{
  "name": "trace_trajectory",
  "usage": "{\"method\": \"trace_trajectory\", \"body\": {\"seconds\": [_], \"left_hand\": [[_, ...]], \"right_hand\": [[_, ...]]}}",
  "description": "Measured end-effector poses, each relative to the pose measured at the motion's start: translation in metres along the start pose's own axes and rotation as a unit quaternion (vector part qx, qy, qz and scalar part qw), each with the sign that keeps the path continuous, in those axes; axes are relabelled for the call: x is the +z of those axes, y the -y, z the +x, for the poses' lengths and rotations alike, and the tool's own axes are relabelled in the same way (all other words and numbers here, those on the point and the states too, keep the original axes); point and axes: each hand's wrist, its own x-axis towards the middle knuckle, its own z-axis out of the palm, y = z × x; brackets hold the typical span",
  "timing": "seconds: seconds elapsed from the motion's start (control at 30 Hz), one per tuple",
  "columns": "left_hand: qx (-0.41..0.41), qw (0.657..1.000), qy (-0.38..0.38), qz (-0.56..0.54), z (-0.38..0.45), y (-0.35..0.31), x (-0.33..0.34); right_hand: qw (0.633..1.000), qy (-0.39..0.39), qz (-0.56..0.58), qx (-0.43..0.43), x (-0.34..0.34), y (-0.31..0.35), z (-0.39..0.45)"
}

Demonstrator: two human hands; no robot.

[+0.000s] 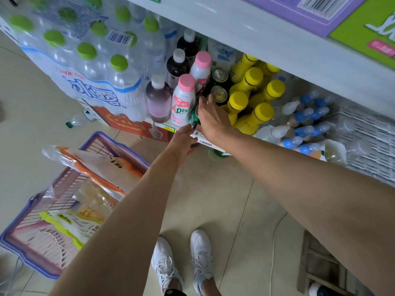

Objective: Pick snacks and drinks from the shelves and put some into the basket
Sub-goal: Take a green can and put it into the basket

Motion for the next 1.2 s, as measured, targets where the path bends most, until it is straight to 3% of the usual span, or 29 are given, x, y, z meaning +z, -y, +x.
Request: {"method": "trace_trajectory", "body": {"seconds": [0.07, 0.2, 0.37, 0.47, 0.57, 0.67, 0.77, 1.03, 1.2], "left_hand": [[0.006, 0.999, 0.025, 0.032, 0.0, 0.003, -0.003], [-0.013, 1.0, -0.016, -0.018, -0.005, 0.003, -0.002], [-0.006, 1.0, 0.0, -0.012, -0.014, 0.014, -0.013], [0.022, 0.999, 0.022, 0.02, -0.021, 0.021, -0.023], [0.008, 0.999, -0.045, 0.005, -0.028, 0.027, -0.035], [-0.02, 0.997, -0.069, -0.03, -0.038, 0.035, -0.047], [-0.038, 0.99, -0.053, -0.126, -0.056, 0.037, -0.056], [0.062, 0.967, 0.026, -0.247, -0.122, 0.042, -0.069], [0.097, 0.958, 0.046, -0.265, -0.141, 0.044, -0.069]], "right_hand": [[1.0, 0.003, -0.01, 0.001, -0.001, 0.0, -0.001], [1.0, -0.001, 0.008, -0.013, -0.004, -0.002, -0.004], [0.998, -0.009, 0.012, -0.054, 0.002, -0.001, -0.012], [0.996, -0.013, 0.076, -0.045, 0.005, -0.006, -0.016], [0.98, 0.007, 0.2, -0.005, 0.004, -0.01, -0.023], [0.903, 0.098, 0.413, 0.057, -0.004, -0.01, -0.036], [0.827, 0.165, 0.533, 0.07, -0.006, -0.007, -0.048], [0.683, 0.204, 0.697, 0.081, -0.006, 0.012, -0.066], [0.631, 0.242, 0.734, 0.062, -0.008, 0.025, -0.07]]}}
